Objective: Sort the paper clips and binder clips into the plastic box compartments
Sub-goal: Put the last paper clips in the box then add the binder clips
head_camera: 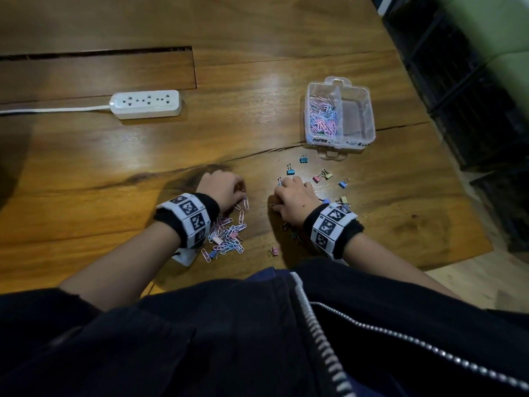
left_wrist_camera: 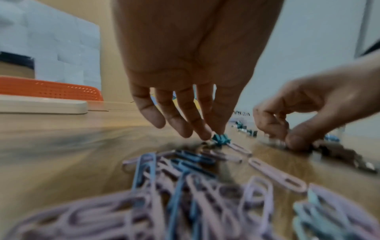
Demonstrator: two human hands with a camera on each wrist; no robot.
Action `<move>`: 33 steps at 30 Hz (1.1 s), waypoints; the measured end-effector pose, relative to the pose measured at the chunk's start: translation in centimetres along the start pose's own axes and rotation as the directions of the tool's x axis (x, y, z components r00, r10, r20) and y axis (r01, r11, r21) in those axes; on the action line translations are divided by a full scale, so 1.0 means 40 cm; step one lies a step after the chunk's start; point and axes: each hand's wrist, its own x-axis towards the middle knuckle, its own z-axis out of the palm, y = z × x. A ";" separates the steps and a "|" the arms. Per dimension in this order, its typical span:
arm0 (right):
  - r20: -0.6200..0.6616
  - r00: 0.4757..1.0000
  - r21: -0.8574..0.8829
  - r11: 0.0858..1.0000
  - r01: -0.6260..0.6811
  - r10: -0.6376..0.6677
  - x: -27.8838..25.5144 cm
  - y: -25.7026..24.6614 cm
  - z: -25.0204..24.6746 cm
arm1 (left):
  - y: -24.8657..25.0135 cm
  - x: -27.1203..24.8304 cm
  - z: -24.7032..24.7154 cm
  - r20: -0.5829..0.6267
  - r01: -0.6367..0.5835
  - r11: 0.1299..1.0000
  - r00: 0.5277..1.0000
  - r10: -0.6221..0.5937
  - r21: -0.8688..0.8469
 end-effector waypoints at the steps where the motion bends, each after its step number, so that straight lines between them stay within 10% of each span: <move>1: -0.004 1.000 0.015 1.000 0.007 -0.007 -0.001 0.003 0.002 | 0.000 0.001 -0.004 -0.009 -0.005 0.995 1.000 0.004 -0.100; 7: -0.097 0.995 0.441 0.897 0.013 0.034 -0.029 0.009 0.000 | -0.053 -0.083 0.000 0.279 -0.150 0.985 0.945 0.170 -0.091; 10: -0.021 0.998 0.783 0.621 -0.023 0.065 -0.040 0.002 -0.014 | -0.074 -0.118 0.026 0.355 -0.234 0.970 0.914 0.197 0.063; 14: 0.233 0.971 0.972 0.032 -0.232 -0.055 -0.045 -0.029 -0.029 | -0.081 -0.121 0.047 0.250 -0.289 0.957 0.928 0.274 0.023; 16: 0.276 0.958 0.959 -0.043 -0.280 -0.073 -0.043 -0.036 -0.031 | -0.082 -0.119 0.050 0.243 -0.302 0.953 0.926 0.288 0.021; 25: 0.114 0.978 0.544 0.835 0.086 -0.175 -0.034 -0.079 0.037 | -0.038 -0.051 -0.027 0.042 -0.116 0.926 0.989 0.140 -0.358; 33: -0.006 0.950 0.240 0.922 0.304 -0.312 -0.029 -0.119 0.069 | -0.049 -0.055 -0.035 0.182 -0.123 0.991 0.974 0.131 -0.053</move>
